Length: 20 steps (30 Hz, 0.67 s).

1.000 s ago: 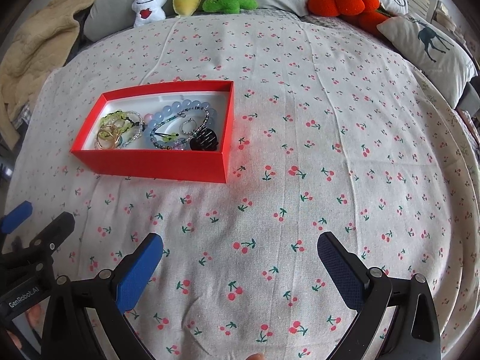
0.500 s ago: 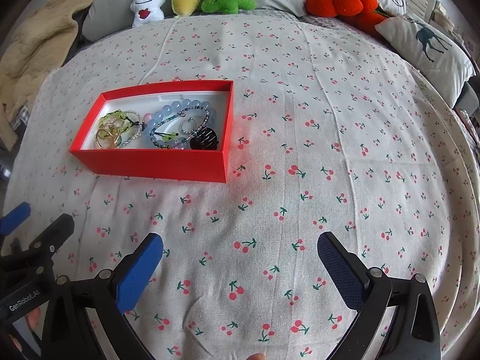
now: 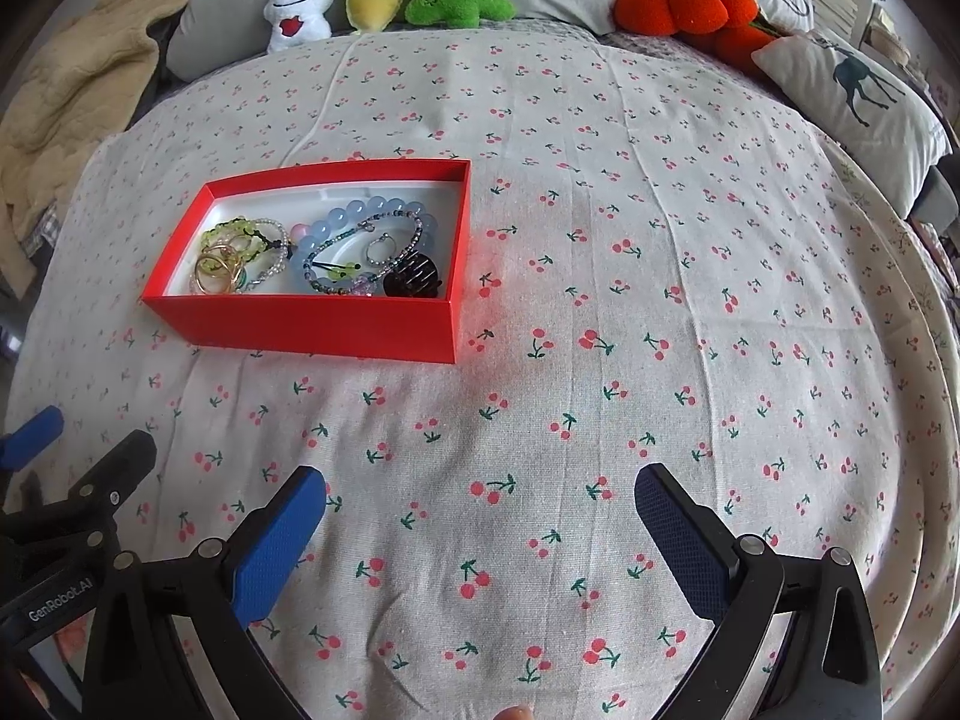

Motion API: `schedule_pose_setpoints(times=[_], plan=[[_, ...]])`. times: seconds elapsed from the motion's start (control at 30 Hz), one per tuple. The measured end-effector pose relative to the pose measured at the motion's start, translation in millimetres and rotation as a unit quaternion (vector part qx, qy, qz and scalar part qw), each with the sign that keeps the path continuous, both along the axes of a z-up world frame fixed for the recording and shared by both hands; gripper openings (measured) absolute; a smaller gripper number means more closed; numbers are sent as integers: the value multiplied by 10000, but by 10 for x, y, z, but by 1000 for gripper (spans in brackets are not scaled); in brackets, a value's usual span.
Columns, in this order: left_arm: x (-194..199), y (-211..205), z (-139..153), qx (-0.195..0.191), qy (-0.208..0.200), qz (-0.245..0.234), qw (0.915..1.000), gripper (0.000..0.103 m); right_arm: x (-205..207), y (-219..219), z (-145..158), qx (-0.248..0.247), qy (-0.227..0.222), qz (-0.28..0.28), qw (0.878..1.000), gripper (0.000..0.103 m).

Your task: Organize jewelry

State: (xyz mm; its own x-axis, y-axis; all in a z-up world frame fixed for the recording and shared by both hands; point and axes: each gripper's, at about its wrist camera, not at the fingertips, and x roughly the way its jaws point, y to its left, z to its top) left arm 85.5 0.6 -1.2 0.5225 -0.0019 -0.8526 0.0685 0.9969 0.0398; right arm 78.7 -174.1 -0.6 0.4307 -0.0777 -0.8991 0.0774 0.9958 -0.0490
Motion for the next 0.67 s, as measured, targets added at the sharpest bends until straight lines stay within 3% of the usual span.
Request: schedule_pose_setpoints(times=[0.5,0.67], plan=[[-17,-17,-24,34,83,35,10000,102,-9,3,3,-55,-11,-27,10000,103],[-97,26,-193,58,161,104,9998,102,-58,-5,-73,-44,-39,-79,10000,103]])
